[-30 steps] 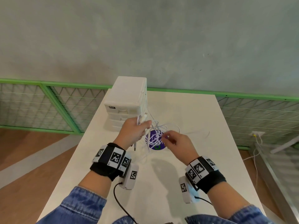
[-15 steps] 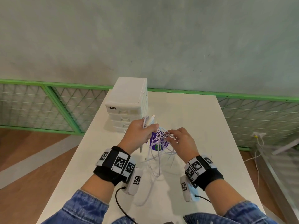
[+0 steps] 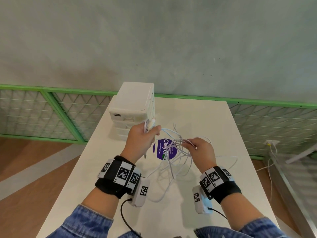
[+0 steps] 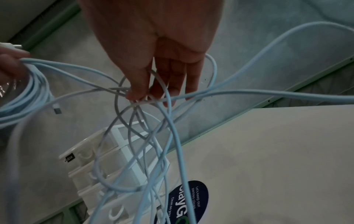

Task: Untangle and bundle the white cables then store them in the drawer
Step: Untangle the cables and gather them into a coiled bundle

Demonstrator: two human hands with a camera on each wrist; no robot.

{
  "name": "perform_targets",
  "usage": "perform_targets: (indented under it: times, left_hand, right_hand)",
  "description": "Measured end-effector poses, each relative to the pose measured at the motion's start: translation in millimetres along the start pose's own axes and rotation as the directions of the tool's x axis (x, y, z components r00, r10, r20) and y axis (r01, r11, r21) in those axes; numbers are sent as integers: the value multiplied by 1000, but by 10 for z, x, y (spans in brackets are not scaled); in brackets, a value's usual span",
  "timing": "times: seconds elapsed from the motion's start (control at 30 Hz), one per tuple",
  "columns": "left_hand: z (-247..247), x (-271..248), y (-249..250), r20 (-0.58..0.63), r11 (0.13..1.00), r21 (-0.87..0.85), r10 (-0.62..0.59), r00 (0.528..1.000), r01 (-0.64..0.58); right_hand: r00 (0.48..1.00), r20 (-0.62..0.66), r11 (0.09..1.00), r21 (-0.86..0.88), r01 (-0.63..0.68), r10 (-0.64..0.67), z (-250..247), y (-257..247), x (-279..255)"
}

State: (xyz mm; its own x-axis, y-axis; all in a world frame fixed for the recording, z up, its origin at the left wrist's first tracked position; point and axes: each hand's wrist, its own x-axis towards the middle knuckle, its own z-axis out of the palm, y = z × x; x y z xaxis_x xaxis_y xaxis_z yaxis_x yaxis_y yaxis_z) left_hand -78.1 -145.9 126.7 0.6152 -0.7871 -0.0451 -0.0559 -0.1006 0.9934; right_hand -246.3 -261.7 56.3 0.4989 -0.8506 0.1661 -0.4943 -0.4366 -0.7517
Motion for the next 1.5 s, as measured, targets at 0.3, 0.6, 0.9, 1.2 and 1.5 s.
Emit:
perform_targets:
  times: [0.3, 0.6, 0.9, 1.2, 1.5]
  left_hand:
    - [60, 75, -103, 19, 993, 106, -60, 998, 58]
    - [196, 11, -259, 109, 944, 329, 2, 994, -38]
    - [201, -41, -318, 204, 885, 460, -24, 979, -74]
    - [82, -6, -334, 191, 854, 513, -12, 982, -89]
    - [10, 8, -373, 191, 806, 585, -29, 981, -90]
  right_hand:
    - [999, 45, 965, 260, -13, 1, 10, -149, -35]
    - [981, 188, 926, 377, -23, -52, -22, -314, -112]
    - [979, 203, 867, 481, -129, 33, -169, -323, -86]
    - [958, 285, 953, 294, -74, -13, -222, -117, -98]
    - [972, 208, 787, 579, -214, 112, -273, -215, -57]
